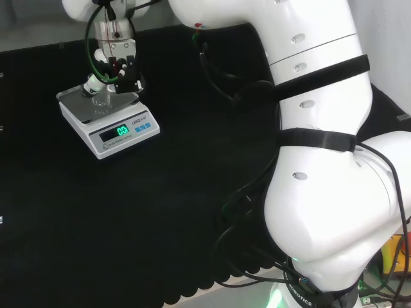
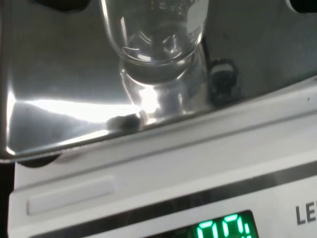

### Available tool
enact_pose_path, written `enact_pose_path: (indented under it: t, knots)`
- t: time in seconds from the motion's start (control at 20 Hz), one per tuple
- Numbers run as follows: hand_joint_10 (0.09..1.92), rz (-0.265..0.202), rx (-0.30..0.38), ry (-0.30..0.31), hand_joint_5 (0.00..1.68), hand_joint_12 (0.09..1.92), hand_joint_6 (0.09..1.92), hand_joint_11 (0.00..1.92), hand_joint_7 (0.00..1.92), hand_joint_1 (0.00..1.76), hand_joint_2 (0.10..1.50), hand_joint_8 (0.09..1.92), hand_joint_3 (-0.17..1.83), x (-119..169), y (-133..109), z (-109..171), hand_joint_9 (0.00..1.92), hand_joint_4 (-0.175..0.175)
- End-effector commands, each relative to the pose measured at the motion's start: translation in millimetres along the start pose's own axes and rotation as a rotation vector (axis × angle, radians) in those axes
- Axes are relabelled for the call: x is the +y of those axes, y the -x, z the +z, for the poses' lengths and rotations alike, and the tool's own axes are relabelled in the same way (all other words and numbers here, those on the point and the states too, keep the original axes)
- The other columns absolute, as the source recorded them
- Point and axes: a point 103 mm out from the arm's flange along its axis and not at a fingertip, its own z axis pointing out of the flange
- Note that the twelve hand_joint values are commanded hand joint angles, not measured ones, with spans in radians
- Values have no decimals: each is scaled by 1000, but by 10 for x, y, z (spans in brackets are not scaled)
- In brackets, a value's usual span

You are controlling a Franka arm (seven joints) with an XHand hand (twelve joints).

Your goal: Put the beaker on the electronic balance.

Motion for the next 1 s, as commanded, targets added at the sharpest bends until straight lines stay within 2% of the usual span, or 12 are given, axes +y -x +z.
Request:
enact_pose_path:
  t: [0.05, 0.55, 0.7, 0.8, 0.85, 0.95, 1.0]
  knots:
    - [87, 7, -6, -22, 1334, 787, 439, 1484, 1766, 1199, 1055, 94, -163, -14, 46, 49, 1872, -142]
    - [87, 12, -41, -22, 1332, 787, 444, 1484, 1767, 1198, 1062, 87, -175, -63, 24, 41, 1872, -141]
    - [87, 5, -17, -45, 1331, 786, 446, 1484, 1767, 1198, 1062, 87, -175, -80, 41, 36, 1872, -141]
    - [87, -6, -8, -121, 1320, 830, 459, 1426, 1735, 1145, 1060, 87, -175, -86, 55, 14, 1876, 44]
    - [87, -6, -27, -172, 1194, 900, 534, 1346, 1663, 1036, 1019, 87, -175, -93, 53, 3, 1798, 11]
    - [87, -1, -66, -242, 741, 1134, 597, 1025, 1332, 779, 922, 87, -156, -112, 54, -19, 1462, -53]
    - [87, 0, -70, -252, 461, 1241, 494, 771, 1021, 649, 864, 87, -138, -124, 59, -34, 1151, -58]
